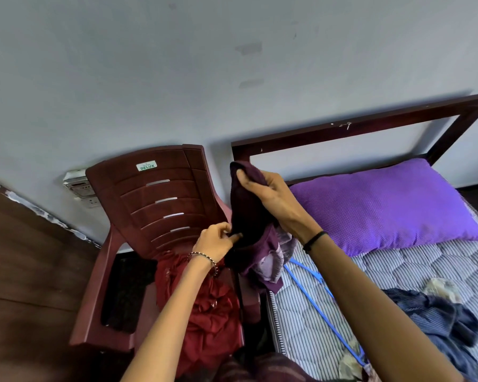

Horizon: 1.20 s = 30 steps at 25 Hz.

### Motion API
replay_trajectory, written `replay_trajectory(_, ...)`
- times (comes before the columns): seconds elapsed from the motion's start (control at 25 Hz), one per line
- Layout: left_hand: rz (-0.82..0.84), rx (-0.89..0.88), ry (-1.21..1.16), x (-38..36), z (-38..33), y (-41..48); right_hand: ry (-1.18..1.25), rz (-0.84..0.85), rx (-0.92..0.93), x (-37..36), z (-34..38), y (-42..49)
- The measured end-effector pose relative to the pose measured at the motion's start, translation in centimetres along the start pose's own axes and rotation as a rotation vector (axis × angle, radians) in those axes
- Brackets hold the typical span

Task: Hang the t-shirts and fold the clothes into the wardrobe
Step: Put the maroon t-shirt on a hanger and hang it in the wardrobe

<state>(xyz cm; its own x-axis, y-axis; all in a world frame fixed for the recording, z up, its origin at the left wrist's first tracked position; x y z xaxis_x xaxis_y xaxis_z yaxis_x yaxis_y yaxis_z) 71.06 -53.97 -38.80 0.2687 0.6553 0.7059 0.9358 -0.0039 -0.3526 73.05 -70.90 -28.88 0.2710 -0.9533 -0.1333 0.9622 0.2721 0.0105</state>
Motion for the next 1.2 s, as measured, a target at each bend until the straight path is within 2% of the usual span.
replay_trajectory(0.04, 0.017, 0.091, 0.074, -0.6, 0.7, 0.1, 0.076, -0.044, 0.006, 0.1, 0.3, 0.0)
replay_trajectory(0.08, 0.016, 0.175, 0.014, -0.8, 1.1, 0.1, 0.129, -0.109, 0.011, 0.5, 0.2, 0.1)
replay_trajectory(0.16, -0.026, 0.290, -0.415, -1.1, 1.1, -0.3, 0.136, -0.274, -0.005, 2.1, -0.5, -0.1)
replay_trajectory(0.24, -0.128, 0.314, -0.853, -0.3, 0.7, -0.5, 0.058, -0.411, -0.100, 4.4, -3.0, -0.7)
replay_trajectory(0.28, -0.161, 0.328, -1.029, -0.1, 0.6, -0.7, 0.014, -0.457, -0.153, 5.4, -4.4, -1.2)
replay_trajectory(0.36, -0.177, 0.377, -1.230, 0.1, 0.2, -1.1, -0.063, -0.475, -0.232, 7.0, -7.7, -2.3)
replay_trajectory(0.48, -0.115, 0.424, -1.275, -0.9, 0.2, -0.6, -0.163, -0.506, -0.303, 8.2, -10.9, -3.8)
replay_trajectory(0.76, 0.003, 0.341, -1.120, -2.6, -2.1, -0.4, -0.242, -0.585, -0.342, 9.7, -14.8, -5.3)
replay_trajectory(0.84, 0.015, 0.339, -1.122, -3.5, -2.0, -0.3, -0.234, -0.553, -0.358, 9.7, -15.9, -5.4)
replay_trajectory(1.0, -0.006, 0.380, -1.105, -5.5, -0.7, 0.8, -0.207, -0.373, -0.473, 9.3, -19.5, -5.4)
replay_trajectory(1.2, 0.012, 0.401, -1.172, -8.2, 0.0, 2.5, -0.146, -0.368, -0.575, 9.9, -23.5, -7.4)
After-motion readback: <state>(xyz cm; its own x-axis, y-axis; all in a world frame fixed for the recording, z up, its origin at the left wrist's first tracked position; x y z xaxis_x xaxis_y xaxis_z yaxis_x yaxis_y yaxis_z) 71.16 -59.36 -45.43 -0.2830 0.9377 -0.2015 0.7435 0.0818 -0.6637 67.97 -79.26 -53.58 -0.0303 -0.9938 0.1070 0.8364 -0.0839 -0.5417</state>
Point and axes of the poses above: each hand's wrist, its own y-axis towards the middle knuckle, its own x-axis out of the back of the hand, z = x × y, the point moved 4 cm from there along y, towards the middle knuckle, and after that the axes turned 4 degrees about z, right-handed, at the moved point
